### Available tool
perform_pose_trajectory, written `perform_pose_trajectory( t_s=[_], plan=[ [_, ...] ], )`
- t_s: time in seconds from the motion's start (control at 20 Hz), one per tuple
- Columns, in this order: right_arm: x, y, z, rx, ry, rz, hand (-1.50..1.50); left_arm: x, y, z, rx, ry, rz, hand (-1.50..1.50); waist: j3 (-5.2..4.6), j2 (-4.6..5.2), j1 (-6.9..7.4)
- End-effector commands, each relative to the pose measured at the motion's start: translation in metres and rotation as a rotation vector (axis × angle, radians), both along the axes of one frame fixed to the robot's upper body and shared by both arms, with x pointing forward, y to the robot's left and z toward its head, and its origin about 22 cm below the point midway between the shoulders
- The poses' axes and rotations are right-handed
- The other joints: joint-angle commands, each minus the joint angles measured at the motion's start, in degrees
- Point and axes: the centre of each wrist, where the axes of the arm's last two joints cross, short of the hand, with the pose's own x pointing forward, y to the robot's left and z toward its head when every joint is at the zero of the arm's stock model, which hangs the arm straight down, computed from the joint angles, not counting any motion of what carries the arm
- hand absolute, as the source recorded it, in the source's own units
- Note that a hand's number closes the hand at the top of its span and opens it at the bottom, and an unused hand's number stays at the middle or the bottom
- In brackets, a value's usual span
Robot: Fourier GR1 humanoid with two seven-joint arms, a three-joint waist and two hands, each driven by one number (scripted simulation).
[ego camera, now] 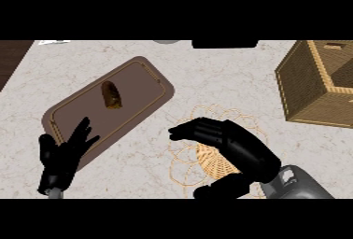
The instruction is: Pick the bell pepper from the placemat and place it in the basket
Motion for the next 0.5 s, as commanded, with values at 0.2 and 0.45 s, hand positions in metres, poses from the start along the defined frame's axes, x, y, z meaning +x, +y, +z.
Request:
perform_pose_trajectory(
  t_s=[0.2, 0.45],
  plan=[
    [0.000, -0.035, 0.102, -0.450, -0.339, -0.211, -1.50, -0.026, 0.017, -0.032, 0.004, 0.160, 0.053, 0.00, -0.63, 0.42, -1.25],
    [-0.003, -0.056, 0.156, -0.644, -0.334, -0.205, -1.50, -0.032, 0.019, -0.033, 0.012, 0.177, 0.040, 0.00, -0.49, 0.92, -0.15]
  ],
)
